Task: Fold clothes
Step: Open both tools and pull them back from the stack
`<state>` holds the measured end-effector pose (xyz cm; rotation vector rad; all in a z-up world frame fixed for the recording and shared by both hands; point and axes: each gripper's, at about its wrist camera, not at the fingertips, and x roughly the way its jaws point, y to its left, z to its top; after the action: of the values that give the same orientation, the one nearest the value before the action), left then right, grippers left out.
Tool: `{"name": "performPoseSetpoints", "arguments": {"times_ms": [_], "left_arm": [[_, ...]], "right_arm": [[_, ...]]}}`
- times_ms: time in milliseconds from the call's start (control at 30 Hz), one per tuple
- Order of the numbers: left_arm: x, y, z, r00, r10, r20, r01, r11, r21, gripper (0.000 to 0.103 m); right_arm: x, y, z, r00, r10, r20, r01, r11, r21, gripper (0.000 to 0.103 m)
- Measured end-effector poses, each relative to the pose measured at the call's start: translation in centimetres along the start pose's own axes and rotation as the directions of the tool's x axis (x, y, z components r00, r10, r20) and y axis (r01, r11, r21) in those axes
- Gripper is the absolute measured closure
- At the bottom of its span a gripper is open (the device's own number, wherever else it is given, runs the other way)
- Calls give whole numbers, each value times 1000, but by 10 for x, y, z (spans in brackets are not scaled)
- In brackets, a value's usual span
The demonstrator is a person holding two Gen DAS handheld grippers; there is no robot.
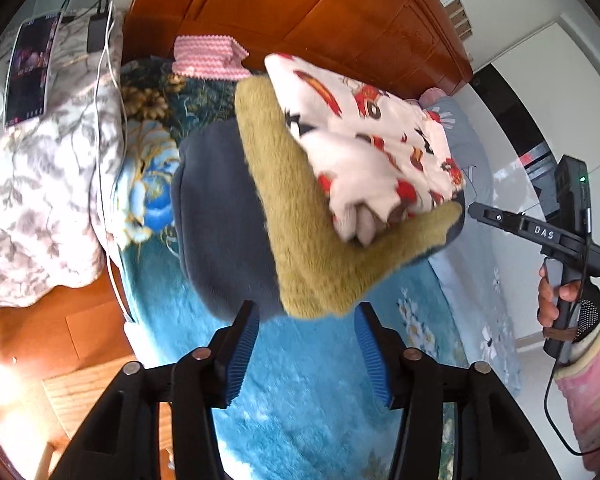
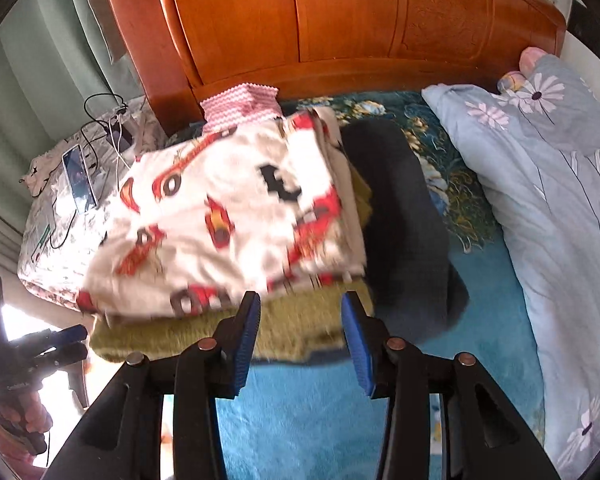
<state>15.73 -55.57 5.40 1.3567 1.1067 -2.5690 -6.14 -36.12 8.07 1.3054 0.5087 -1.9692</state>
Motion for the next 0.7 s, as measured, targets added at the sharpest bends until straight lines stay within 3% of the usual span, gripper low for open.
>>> {"name": "performPoseSetpoints", "arguments": {"times_ms": [67,333,500,700], "left_arm": [[2,-2,-3,1000,0,-3,0,1000,7,37],[12,-8,-14,1000,-4,-3,4,998,64,21],[18,-13,-19,1000,-8,1,8,994,110,0],[24,-15,-19,1000,-9,6,9,993,122,0]], "right_arm": [[1,-2,-8,1000,-15,-18,15,1000,4,52],[12,4,-21,996,-52,-75,52,999,-8,51],[18,13,-24,993,-66,-97,63,997,-34,49],[25,21,-27,988,-89,-123,83,995,-58,45]]}}
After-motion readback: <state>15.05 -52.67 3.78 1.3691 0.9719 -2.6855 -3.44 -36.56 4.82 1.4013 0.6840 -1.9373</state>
